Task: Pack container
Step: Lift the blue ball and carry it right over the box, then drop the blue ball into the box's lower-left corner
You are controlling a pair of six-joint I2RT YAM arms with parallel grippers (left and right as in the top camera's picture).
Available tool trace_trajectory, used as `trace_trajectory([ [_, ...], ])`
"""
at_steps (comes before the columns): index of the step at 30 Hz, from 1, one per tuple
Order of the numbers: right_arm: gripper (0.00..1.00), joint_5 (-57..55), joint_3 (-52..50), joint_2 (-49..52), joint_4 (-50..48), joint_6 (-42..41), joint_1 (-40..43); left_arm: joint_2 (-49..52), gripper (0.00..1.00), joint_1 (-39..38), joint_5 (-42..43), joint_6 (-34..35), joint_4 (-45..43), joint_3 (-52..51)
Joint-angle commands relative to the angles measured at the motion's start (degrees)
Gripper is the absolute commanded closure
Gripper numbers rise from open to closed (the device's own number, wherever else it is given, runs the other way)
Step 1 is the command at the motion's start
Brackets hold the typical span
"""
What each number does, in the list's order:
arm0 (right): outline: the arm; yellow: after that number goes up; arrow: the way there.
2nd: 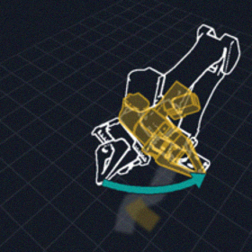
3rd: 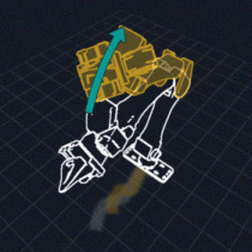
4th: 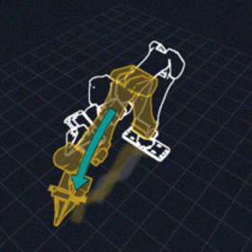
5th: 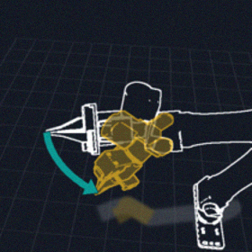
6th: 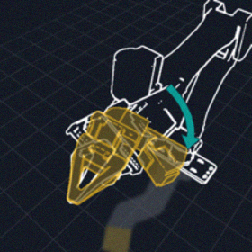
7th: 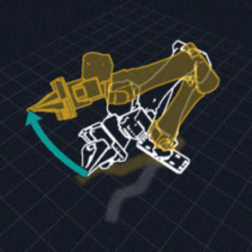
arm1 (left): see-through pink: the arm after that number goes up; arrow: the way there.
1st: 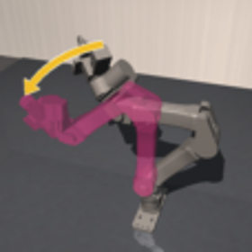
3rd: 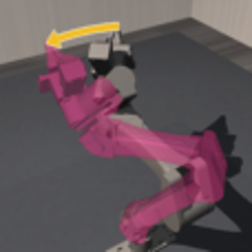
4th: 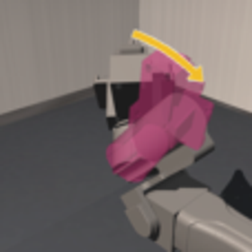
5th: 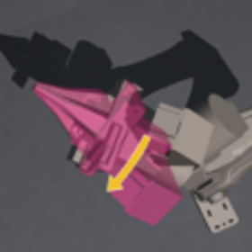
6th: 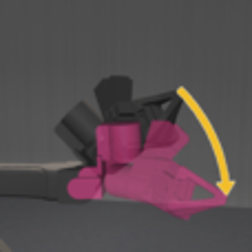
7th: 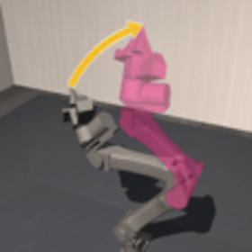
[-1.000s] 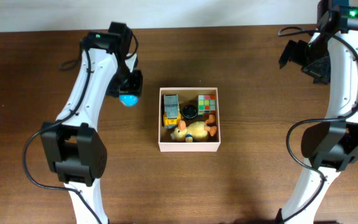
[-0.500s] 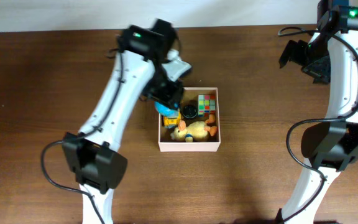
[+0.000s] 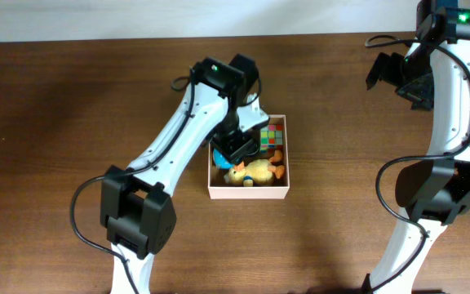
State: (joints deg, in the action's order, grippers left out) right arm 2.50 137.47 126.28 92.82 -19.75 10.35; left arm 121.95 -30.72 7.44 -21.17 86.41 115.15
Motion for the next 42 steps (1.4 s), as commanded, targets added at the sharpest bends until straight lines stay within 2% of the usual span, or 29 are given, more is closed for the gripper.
trace_trajectory([
  [1,0.01,0.09,1.07,-2.36,-0.07,-0.68,-0.20,0.20,0.42,0.39,-0.42,-2.99,-2.60,-5.84],
  [8,0.01,0.09,1.07,-2.36,-0.07,-0.68,-0.20,0.20,0.41,0.39,-0.42,-2.99,-7.80,-12.70],
  [13,0.01,0.09,1.07,-2.36,-0.07,-0.68,-0.20,0.20,0.18,0.39,-0.44,-2.99,-8.50,-12.74],
  [15,0.01,0.09,1.07,-2.38,-0.07,-0.68,-0.20,0.20,0.14,0.39,-0.46,-2.99,-9.09,-12.72],
  [19,0.01,0.09,1.07,-2.36,-0.07,-0.68,-0.20,0.17,0.14,0.39,-0.42,-2.97,-9.29,-11.56],
  [25,0.01,0.09,1.07,-2.36,-0.07,-0.68,-0.20,0.17,0.17,0.33,3.82,-2.95,-7.87,-1.84],
  [31,0.01,0.09,1.07,-2.38,-0.07,-0.68,-0.20,0.17,0.17,0.35,5.11,-2.89,-2.54,13.40],
  [34,0.01,0.09,1.07,-2.36,-0.07,-0.68,-0.20,0.17,0.15,0.52,1.75,-0.96,1.27,21.05],
  [36,0.01,0.09,1.07,-2.38,-0.07,-0.68,-0.20,0.17,0.13,0.83,-4.04,2.34,3.50,26.12],
  [37,0.01,0.09,1.07,-2.38,-0.07,-0.68,-0.20,0.17,0.08,1.05,-7.91,4.70,4.52,28.61],
  [41,0.01,0.09,1.07,-2.36,-0.07,-0.68,-0.20,0.15,0.00,2.86,-21.40,13.22,8.83,37.07],
  [42,0.01,0.09,1.07,-2.38,-0.07,-0.68,-0.20,0.15,0.01,3.69,-23.47,14.71,9.97,38.97],
])
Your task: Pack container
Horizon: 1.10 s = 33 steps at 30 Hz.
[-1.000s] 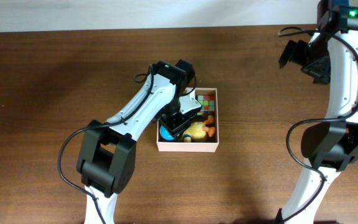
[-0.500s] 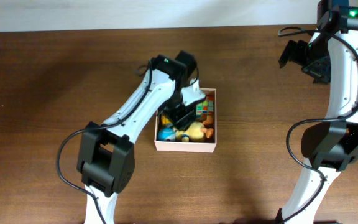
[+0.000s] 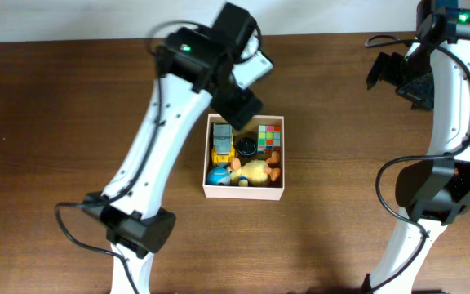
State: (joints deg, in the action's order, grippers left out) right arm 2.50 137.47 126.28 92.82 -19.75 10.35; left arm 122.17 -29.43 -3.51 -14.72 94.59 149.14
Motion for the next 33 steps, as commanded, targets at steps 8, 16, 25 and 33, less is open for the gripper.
trace_trajectory([
  [8,0.01,0.07,1.07,-2.36,-0.07,-0.68,-0.20,-1.14,0.01,14.08,-14.43,11.34,2.10,7.37],
  [16,0.01,0.09,1.07,-2.36,-0.07,-0.68,-0.20,-0.61,0.01,24.81,-11.89,14.97,2.10,7.28],
  [25,0.01,0.09,1.07,-2.36,-0.07,-0.68,-0.20,-0.61,0.01,27.41,-11.93,14.95,2.10,7.28],
  [33,0.01,0.09,1.07,-2.36,-0.07,-0.68,-0.20,-0.61,0.01,27.34,-11.91,14.95,2.10,7.28],
])
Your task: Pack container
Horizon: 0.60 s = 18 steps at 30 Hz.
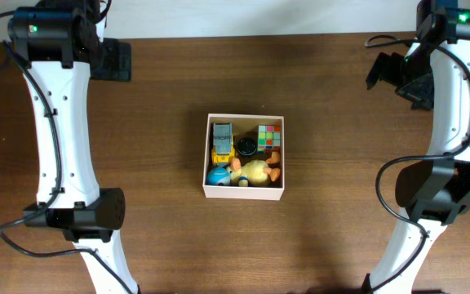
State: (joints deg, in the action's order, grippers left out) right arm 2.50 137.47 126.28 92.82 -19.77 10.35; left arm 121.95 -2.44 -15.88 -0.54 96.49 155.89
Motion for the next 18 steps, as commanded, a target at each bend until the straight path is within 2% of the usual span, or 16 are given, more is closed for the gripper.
trace_trajectory([
  [1,0.01,0.09,1.07,-2.36,-0.07,-0.66,-0.20,-0.39,0.01,0.37,0.46,0.76,0.20,0.52],
  [10,0.01,0.09,1.07,-2.36,-0.07,-0.66,-0.20,-2.97,0.01,0.37,0.50,0.79,-0.55,0.52],
  [13,0.01,0.09,1.07,-2.38,-0.07,-0.66,-0.20,-5.88,0.01,0.37,3.41,0.76,-4.48,0.52],
  [18,0.01,0.09,1.07,-2.36,-0.07,-0.66,-0.20,-12.07,0.01,0.37,13.35,0.76,-15.72,0.48],
])
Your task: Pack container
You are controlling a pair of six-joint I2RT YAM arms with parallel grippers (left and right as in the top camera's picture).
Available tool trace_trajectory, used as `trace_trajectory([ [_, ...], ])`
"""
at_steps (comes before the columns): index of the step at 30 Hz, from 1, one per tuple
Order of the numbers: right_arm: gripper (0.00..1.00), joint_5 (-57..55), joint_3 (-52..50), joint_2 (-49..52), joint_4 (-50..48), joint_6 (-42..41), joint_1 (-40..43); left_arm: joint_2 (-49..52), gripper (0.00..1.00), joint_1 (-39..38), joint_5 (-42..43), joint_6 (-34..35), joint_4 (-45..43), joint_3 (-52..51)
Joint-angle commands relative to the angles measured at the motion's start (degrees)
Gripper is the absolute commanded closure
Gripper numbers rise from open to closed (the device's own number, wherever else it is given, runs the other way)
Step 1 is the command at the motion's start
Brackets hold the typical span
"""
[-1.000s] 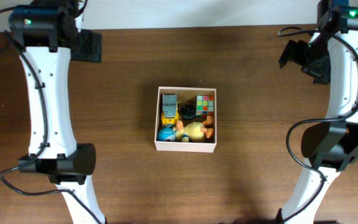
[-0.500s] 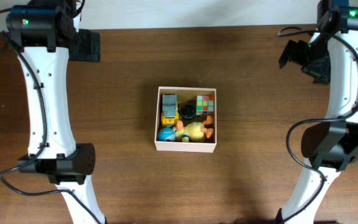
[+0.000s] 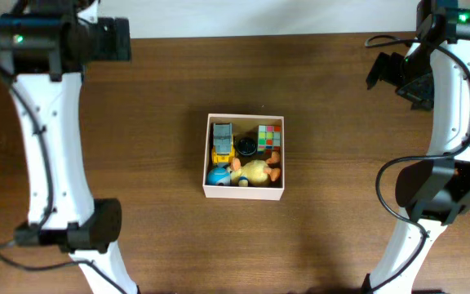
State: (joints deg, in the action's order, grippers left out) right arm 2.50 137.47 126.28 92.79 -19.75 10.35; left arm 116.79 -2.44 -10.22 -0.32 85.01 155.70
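Note:
The container, a pale box (image 3: 243, 193), sits open at the middle of the brown table. Inside it lie a yellow plush duck (image 3: 256, 172), a colour cube (image 3: 271, 135), a blue ball (image 3: 217, 175), a grey-and-yellow toy truck (image 3: 221, 137) and a small black round piece (image 3: 246, 147). My left gripper (image 3: 119, 39) is far off at the back left, pointing right, with nothing seen in it. My right gripper (image 3: 380, 71) hangs at the back right, also well away from the box. How either pair of jaws stands is not visible from above.
The white left arm (image 3: 43, 147) runs down the table's left side and the right arm (image 3: 451, 122) down the right side. The table's far edge (image 3: 300, 34) meets a light wall just behind both grippers.
My left gripper has shifted a little farther back, from beside the far-left edge to right at the far edge. The box, its contents and the right arm are unchanged.
At first my left gripper was down inside the box, over its left half. Then it was raised above the box's back edge, with the truck and blue ball showing in the left half. After that it was away at the far left, where it still is.

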Motion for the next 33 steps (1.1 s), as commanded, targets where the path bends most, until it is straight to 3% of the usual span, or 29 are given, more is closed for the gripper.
trace_trajectory([
  [1,0.01,0.09,1.07,-2.38,-0.04,-0.68,-0.20,-8.22,0.01,0.37,8.81,0.57,-6.32,0.42],
  [4,0.01,0.09,1.07,-2.36,-0.04,-0.68,-0.20,-13.14,0.01,0.35,11.43,0.57,-12.81,-3.37],
  [8,0.01,0.09,1.07,-2.36,-0.04,-0.68,-0.20,-22.10,0.01,0.35,12.68,0.59,-23.21,-15.85],
  [15,0.01,0.09,1.07,-2.36,-0.04,-0.68,-0.20,-42.25,0.01,0.37,12.37,-0.07,-46.23,-50.31],
  [20,0.01,0.09,1.07,-2.36,-0.04,-0.68,-0.20,-60.13,0.01,0.37,12.41,-0.55,-64.94,-83.12],
  [27,0.01,0.09,1.07,-2.36,-0.04,-0.68,-0.20,-77.26,0.01,0.37,12.44,-0.52,-76.56,-111.51],
  [33,0.01,0.09,1.07,-2.36,-0.04,-0.68,-0.20,-89.29,0.01,0.37,12.39,-0.55,-78.60,-127.08],
])
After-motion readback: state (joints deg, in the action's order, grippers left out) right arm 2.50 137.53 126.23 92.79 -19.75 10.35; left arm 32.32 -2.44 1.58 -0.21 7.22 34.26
